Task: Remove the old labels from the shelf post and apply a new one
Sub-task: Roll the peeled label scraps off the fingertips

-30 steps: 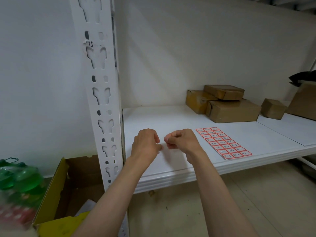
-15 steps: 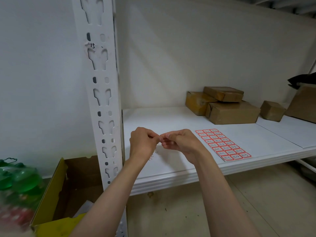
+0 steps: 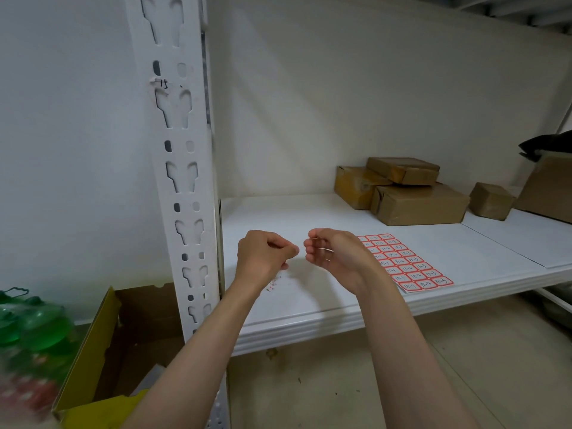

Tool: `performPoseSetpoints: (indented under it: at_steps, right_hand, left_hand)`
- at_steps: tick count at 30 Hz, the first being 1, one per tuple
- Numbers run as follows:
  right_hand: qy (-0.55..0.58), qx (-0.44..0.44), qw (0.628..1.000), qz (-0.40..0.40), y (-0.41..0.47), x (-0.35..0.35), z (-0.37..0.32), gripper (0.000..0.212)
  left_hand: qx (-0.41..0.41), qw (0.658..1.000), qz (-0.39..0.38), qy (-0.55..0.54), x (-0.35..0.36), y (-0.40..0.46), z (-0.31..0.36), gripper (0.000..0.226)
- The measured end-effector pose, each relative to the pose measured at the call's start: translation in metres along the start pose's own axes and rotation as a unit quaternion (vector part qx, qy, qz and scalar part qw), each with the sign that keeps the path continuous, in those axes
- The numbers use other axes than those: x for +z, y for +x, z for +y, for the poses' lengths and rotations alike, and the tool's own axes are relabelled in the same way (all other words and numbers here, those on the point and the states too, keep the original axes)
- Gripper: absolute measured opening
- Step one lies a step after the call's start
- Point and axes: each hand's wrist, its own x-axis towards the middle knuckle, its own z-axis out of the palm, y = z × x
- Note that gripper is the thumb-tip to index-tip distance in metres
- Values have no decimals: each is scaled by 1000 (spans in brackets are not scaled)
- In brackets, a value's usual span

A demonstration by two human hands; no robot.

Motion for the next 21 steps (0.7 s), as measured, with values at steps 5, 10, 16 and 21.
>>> performPoseSetpoints:
  at_steps: [5,10,16,21]
  right_hand:
    - [-11,-7,1000,13,-2,1,-3,13]
    - [-14,-15,1000,23,-4,1,-5,14]
    - [-15,-21,999,27,-6,2,-7,14]
    - [-18,-25,999,29,-6,3,-8,14]
  left_hand:
    - [-20,998,-34,41,-1,1,0,1]
    - [1,995,-60,76,3,0,1,13]
    - [4,994,-60,89,1,-3,4,6]
    - [9,991,-43,124,1,-1,8,19]
